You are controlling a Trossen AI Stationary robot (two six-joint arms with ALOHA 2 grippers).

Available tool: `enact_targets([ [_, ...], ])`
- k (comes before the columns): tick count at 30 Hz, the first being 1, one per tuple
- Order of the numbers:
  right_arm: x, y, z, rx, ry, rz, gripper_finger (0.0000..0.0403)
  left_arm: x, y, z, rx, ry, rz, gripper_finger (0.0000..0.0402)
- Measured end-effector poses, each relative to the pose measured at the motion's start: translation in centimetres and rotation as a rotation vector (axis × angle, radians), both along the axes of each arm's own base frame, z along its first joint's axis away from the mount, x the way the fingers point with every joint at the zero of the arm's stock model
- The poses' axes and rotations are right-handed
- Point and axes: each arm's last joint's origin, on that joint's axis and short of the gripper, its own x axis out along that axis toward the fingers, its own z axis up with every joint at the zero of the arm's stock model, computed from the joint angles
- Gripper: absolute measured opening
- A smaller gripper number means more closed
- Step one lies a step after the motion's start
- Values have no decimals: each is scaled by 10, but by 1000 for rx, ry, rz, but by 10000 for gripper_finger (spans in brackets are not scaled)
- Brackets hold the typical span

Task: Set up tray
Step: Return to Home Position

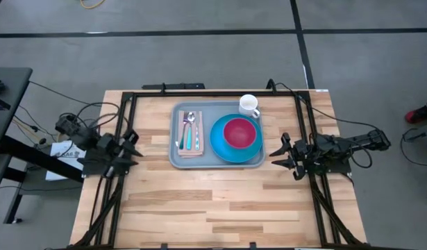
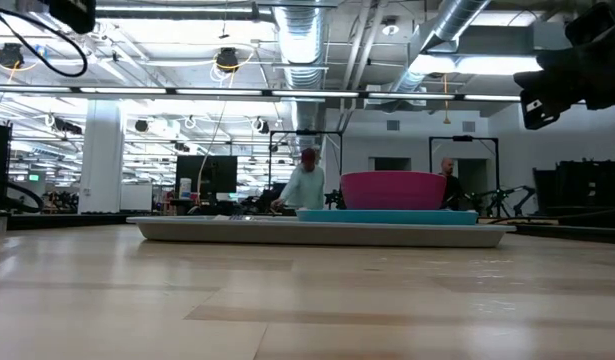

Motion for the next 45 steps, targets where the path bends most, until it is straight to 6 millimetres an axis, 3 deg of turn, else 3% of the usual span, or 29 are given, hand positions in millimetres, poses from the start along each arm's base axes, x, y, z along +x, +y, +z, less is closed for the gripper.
enact_targets([
  [6, 0, 0, 0, 0, 0, 0, 127, 9, 1, -20, 57, 90, 70, 122],
  [13, 0, 0, 0, 0, -1, 0, 127, 28, -1, -65, -52, 30, 81, 122],
  [20, 0, 0, 0, 0, -1, -1, 127, 31, 6, -67, 37, 20, 213, 122],
  [26, 0, 0, 1, 0, -2, -1, 127, 36, 15, -83, 108, 173, 327, 122],
  [34, 0, 0, 1, 0, -2, -1, 127, 37, 22, -87, 221, 197, 330, 122],
  [45, 0, 0, 1, 1, -4, -1, 127, 39, 25, -89, 227, 221, 344, 122],
])
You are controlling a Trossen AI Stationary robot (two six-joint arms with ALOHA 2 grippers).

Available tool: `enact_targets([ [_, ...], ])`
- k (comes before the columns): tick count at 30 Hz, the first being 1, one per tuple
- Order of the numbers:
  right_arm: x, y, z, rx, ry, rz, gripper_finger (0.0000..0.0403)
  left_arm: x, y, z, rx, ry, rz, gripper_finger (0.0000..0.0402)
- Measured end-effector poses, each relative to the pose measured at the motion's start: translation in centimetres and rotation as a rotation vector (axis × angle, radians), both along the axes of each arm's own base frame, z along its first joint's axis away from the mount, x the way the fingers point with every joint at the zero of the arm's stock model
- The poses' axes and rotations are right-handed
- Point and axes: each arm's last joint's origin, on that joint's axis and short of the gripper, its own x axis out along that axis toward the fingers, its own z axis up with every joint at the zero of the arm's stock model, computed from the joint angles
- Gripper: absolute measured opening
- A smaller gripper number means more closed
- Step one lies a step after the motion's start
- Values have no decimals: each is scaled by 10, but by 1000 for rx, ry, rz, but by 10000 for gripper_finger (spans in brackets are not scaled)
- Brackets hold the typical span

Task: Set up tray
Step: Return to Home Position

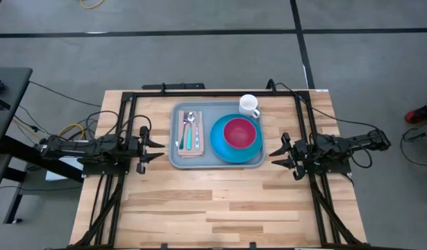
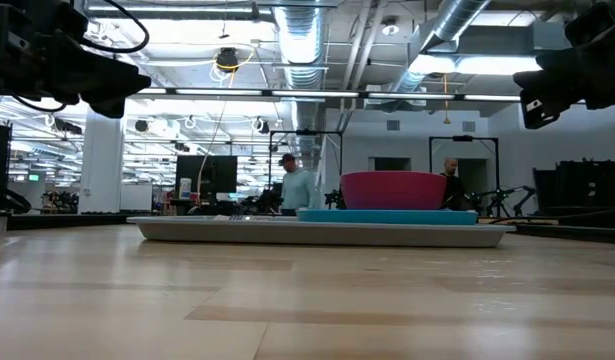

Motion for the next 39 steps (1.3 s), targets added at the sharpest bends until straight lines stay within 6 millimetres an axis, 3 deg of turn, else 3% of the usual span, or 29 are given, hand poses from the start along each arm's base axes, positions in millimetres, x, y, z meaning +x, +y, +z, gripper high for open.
enact_targets([
  [39, 0, 0, 0, 0, 0, 0, 127, 0, 0, 0, -5, 3, 3, 122],
])
